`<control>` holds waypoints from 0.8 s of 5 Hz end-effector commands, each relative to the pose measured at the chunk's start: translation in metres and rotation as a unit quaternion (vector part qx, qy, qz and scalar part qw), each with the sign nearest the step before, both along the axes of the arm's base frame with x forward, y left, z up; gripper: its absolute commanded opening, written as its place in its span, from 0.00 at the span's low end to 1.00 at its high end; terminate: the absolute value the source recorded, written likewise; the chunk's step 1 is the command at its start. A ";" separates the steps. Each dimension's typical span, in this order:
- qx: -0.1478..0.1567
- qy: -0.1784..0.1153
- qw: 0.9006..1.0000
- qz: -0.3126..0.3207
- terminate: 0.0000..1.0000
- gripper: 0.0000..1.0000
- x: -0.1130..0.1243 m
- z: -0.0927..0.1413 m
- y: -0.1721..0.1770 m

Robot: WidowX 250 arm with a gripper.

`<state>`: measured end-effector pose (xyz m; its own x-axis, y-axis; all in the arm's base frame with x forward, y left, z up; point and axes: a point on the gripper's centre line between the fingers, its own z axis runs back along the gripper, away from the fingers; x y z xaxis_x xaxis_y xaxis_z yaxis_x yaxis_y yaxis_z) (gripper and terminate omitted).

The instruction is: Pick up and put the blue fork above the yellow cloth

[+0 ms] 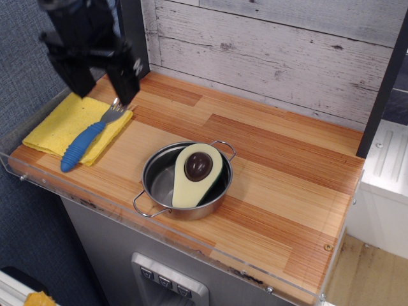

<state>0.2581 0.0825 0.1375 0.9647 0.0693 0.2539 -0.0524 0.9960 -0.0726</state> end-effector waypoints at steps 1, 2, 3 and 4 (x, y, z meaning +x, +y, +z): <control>-0.023 0.004 0.999 -0.044 0.00 1.00 0.012 0.008 -0.036; -0.010 0.007 0.998 -0.062 0.00 1.00 0.013 0.006 -0.043; -0.010 0.007 0.998 -0.062 0.00 1.00 0.013 0.006 -0.043; -0.010 0.007 0.998 -0.062 0.00 1.00 0.013 0.006 -0.043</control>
